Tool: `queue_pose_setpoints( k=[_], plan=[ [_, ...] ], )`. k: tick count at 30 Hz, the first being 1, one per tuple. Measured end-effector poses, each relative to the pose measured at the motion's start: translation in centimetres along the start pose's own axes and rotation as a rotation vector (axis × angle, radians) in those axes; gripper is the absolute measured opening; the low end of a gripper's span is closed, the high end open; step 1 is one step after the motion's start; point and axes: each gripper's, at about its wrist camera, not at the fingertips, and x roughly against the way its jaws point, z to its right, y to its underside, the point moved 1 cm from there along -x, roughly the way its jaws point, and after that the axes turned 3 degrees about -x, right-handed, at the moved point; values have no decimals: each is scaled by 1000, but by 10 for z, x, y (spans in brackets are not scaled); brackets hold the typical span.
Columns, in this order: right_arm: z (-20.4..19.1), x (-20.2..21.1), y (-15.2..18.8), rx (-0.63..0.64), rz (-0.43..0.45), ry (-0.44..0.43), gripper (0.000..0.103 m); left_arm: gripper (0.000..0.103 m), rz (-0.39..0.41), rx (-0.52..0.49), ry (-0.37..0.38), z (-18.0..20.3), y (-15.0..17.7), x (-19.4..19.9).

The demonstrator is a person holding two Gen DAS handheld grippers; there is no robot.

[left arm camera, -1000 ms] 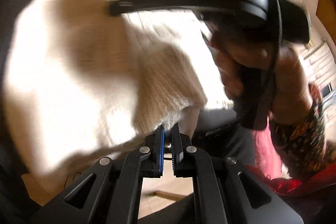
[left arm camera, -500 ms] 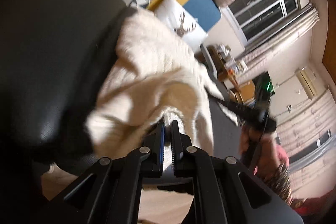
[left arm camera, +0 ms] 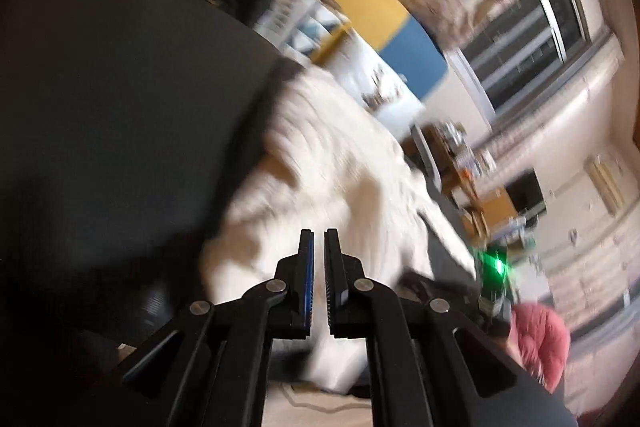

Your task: Fold clothes

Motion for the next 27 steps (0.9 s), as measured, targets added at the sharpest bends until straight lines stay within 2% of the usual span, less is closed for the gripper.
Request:
queue_pose_setpoints(
  k=[3, 7, 10, 12, 15, 18, 19, 21, 27],
  plan=[
    [26, 0, 0, -54, -4, 35, 23, 4, 4, 24, -22, -16, -8, 5],
    [42, 1, 1, -101, -5, 35, 23, 4, -99, 0, -40, -17, 4, -12],
    [29, 13, 2, -116, 19, 43, 23, 5, -187, -21, -47, -12, 23, -32],
    [7, 29, -2, -92, 83, -61, 25, 5, -250, -20, -27, -9, 36, -47],
    [-31, 44, -11, -38, 109, -285, 26, 7, -295, 1, -7, -8, 41, -61],
    [-75, 41, -28, 28, 45, -475, 29, 7, -288, 6, -15, -8, 40, -61],
    [-87, 38, -32, 51, 29, -491, 29, 7, -285, 7, -18, -8, 40, -61],
    [-105, 30, -36, 91, 12, -470, 30, 8, -282, 19, -20, -10, 41, -59],
    [-146, -4, -45, 193, 19, -288, 31, 9, -238, 49, -33, -15, 40, -47]
  ],
)
